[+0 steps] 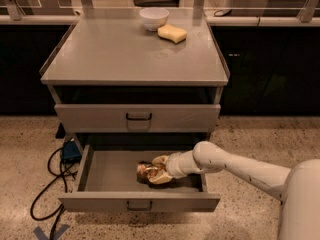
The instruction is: Place orange can into middle drawer
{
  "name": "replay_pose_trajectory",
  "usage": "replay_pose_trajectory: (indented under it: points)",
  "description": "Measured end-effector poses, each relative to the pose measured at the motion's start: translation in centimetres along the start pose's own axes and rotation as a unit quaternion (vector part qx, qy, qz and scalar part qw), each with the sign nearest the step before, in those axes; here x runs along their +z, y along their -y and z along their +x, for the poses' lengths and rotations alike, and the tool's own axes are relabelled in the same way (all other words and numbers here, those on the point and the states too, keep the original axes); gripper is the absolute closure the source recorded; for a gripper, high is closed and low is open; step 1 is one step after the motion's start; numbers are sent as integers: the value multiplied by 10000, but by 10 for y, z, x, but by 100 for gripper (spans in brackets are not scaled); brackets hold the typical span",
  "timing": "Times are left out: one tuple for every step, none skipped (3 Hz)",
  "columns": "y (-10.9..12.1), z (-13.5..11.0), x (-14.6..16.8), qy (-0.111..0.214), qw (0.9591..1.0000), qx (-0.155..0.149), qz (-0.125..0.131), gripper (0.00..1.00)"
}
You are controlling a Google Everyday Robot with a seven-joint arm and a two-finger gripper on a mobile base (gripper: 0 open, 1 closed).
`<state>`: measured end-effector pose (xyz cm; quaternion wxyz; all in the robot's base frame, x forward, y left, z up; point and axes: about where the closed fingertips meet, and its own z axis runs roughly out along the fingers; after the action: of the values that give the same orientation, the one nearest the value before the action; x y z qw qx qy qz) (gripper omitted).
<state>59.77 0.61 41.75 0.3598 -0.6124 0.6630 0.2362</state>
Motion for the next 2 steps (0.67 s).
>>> replay_pose_trajectory:
  points:
    - [0,0,0,0,10000,0,0,11]
    - [0,0,0,0,10000,0,-1,0]
